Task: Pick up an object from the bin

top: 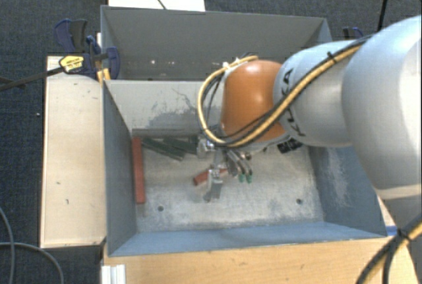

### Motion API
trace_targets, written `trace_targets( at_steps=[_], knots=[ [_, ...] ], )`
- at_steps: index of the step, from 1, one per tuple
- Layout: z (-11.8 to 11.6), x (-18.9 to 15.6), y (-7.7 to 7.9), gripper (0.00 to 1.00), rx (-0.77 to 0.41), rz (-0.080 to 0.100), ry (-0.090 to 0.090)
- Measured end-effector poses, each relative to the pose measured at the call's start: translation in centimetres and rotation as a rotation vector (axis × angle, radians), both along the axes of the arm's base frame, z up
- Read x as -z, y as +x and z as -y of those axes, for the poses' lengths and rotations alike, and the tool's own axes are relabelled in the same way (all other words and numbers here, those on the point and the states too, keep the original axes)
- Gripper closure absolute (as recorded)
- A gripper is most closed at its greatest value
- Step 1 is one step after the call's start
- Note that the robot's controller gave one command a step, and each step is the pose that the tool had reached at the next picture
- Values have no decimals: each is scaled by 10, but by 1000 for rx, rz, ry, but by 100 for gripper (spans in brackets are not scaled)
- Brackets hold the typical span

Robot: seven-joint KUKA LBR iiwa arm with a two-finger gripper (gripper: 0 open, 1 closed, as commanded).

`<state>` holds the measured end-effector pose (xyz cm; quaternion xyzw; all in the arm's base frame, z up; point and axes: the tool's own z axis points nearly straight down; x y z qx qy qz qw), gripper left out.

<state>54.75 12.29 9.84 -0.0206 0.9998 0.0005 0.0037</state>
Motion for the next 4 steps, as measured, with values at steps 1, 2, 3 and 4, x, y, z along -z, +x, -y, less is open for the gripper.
trace_targets(
  at_steps=[1,2,3,4],
  knots=[
    [26,28,17,100,284,-5,1],
    [26,28,17,100,285,-5,1],
    [51,-24,16,100,257,-13,-1],
    [3,-146,17,100,269,-5,1]
  ],
)
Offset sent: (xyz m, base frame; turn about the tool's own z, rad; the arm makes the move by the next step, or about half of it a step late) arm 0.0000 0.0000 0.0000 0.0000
